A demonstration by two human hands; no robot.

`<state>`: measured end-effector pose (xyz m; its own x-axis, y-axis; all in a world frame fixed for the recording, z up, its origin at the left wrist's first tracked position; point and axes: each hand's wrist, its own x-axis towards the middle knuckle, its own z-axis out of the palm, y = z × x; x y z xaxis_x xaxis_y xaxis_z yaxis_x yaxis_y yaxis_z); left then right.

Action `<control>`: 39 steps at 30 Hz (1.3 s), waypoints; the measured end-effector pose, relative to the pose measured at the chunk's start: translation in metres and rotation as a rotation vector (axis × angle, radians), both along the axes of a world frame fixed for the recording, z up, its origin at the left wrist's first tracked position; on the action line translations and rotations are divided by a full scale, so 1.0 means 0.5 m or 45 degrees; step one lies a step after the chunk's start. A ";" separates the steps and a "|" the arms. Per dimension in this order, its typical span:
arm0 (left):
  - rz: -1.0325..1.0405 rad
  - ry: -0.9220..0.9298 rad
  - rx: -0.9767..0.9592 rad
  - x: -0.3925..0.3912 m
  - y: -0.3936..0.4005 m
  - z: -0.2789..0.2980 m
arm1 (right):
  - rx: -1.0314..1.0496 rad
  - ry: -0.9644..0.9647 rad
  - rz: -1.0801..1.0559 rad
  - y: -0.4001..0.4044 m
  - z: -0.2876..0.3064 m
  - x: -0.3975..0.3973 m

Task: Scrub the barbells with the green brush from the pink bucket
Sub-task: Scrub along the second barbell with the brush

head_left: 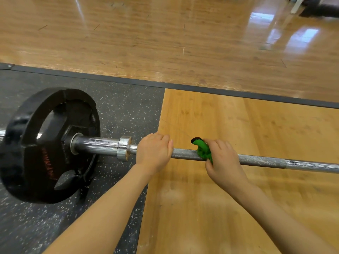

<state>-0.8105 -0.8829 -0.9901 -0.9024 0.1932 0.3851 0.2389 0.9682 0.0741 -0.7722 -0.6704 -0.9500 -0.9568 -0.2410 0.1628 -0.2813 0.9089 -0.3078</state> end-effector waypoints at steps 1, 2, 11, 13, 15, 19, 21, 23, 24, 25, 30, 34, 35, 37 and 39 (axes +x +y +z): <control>-0.005 -0.007 0.009 -0.001 0.000 -0.001 | -0.043 -0.007 0.002 0.005 0.005 -0.003; -0.005 -0.006 0.013 -0.001 0.000 -0.001 | -0.091 -0.019 -0.015 0.009 0.011 -0.007; -0.005 0.006 -0.013 -0.005 0.003 0.005 | -0.054 0.142 -0.042 -0.028 0.010 -0.029; -0.012 -0.007 -0.014 -0.004 0.003 0.006 | -0.022 0.212 0.003 -0.035 -0.001 -0.030; -0.018 -0.009 -0.007 -0.004 0.004 0.005 | -0.005 0.220 0.069 -0.032 -0.012 -0.029; -0.025 -0.009 -0.014 -0.002 0.002 0.004 | 0.026 0.069 0.314 -0.011 -0.033 -0.024; -0.025 -0.001 -0.013 -0.001 0.002 0.004 | 0.010 -0.018 0.346 -0.001 -0.035 -0.029; -0.024 0.011 -0.014 0.001 0.002 0.004 | 0.041 -0.055 0.341 0.002 -0.034 -0.033; -0.022 0.018 -0.016 0.002 0.001 0.004 | 0.069 -0.049 0.341 0.001 -0.034 -0.033; -0.020 0.024 -0.018 0.003 0.001 0.003 | 0.091 -0.032 0.345 -0.001 -0.034 -0.033; 0.015 0.076 -0.024 0.012 0.002 -0.001 | -0.074 0.061 0.255 -0.005 -0.040 -0.026; 0.042 0.106 -0.033 0.025 0.004 0.002 | -0.122 0.165 0.174 -0.022 -0.024 -0.022; 0.043 0.104 -0.034 0.029 0.004 0.002 | -0.095 0.141 0.204 -0.034 -0.024 -0.020; 0.034 0.080 -0.029 0.039 0.004 0.001 | -0.008 0.094 0.276 -0.055 -0.030 -0.012; 0.034 0.063 -0.022 0.050 0.004 0.002 | 0.095 0.088 0.316 -0.064 -0.042 -0.001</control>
<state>-0.7854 -0.8810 -0.9890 -0.8874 0.1765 0.4259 0.2162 0.9753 0.0462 -0.7725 -0.7024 -0.9707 -0.8542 -0.4806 0.1983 -0.5163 0.8290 -0.2148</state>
